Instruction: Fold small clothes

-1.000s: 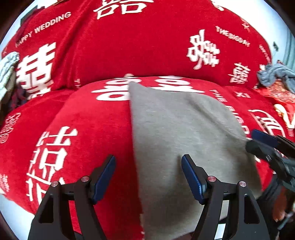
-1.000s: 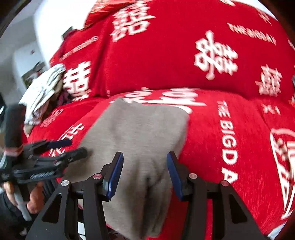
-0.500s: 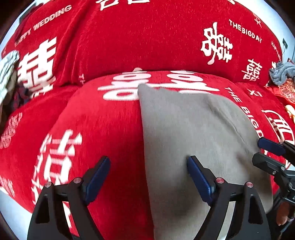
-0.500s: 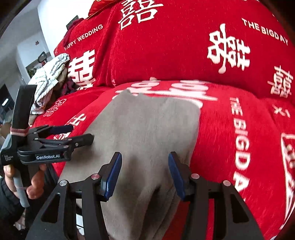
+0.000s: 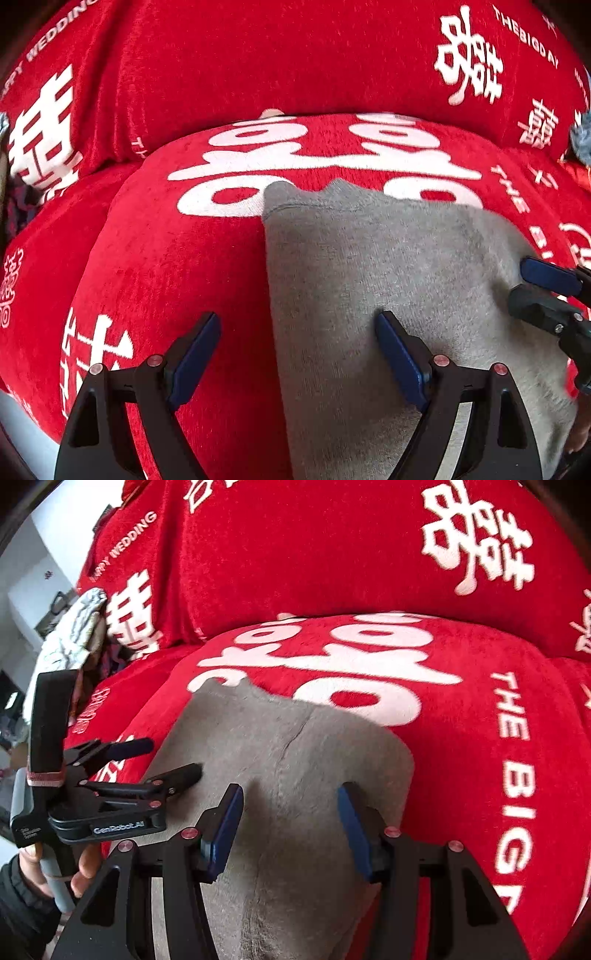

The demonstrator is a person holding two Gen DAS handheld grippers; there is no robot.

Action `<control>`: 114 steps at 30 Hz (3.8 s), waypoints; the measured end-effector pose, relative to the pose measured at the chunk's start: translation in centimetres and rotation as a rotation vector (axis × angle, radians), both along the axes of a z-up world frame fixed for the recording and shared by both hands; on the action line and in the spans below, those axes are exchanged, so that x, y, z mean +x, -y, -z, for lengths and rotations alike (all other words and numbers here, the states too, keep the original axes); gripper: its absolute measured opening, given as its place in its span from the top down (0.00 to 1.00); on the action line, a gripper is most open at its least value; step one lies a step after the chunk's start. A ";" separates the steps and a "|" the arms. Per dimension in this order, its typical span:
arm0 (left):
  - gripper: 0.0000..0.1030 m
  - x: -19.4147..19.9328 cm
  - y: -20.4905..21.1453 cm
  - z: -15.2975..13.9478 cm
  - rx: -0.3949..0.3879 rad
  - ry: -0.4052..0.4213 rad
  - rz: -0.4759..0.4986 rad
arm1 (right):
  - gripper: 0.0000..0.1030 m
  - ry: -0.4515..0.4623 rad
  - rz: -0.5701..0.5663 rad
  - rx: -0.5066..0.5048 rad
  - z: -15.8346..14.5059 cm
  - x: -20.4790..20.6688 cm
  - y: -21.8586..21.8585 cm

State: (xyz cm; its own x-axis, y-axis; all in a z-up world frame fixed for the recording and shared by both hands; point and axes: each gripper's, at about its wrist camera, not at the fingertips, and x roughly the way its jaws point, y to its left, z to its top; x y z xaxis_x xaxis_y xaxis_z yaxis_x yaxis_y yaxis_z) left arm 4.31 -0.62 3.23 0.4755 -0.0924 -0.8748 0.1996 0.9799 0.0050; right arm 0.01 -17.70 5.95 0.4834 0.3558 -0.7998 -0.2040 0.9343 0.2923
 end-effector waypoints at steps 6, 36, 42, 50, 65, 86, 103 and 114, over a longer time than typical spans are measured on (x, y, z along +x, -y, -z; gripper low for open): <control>0.16 -5.1 -0.1 -1.9 0.017 0.098 0.051 | 0.44 0.117 -0.167 -0.014 -2.3 -6.5 -2.9; 0.16 -19.7 0.4 -4.7 0.044 0.461 -0.069 | 0.38 0.205 0.120 -0.207 -2.9 -19.5 -5.9; 0.16 -20.0 0.3 -4.1 0.042 0.450 -0.097 | 0.37 0.185 0.160 -0.224 -2.1 -19.8 -5.8; 0.16 -20.7 0.1 -3.9 0.013 0.434 -0.100 | 0.37 0.204 0.206 -0.229 -2.2 -20.4 -5.4; 0.16 -21.7 0.3 -3.8 0.031 0.437 -0.092 | 0.38 0.233 0.192 -0.263 -2.4 -21.3 -6.5; 0.16 -21.4 -0.3 -3.9 0.024 0.393 -0.103 | 0.37 0.256 0.180 -0.276 -2.8 -21.7 -6.7; 0.16 -21.8 -0.2 -4.4 0.016 0.404 -0.097 | 0.37 0.257 0.178 -0.272 -2.8 -21.6 -6.6; 0.16 -21.5 -0.3 -4.1 0.003 0.381 -0.098 | 0.37 0.257 0.182 -0.265 -2.7 -21.6 -6.4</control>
State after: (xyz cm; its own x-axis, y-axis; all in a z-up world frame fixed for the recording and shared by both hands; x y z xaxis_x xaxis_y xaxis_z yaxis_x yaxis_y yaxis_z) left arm -17.22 -0.28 7.36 0.7724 -0.0279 -0.6345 0.0882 0.9941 0.0638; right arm -21.57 -11.26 8.69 0.7154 0.0435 -0.6974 -0.0632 0.9980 -0.0025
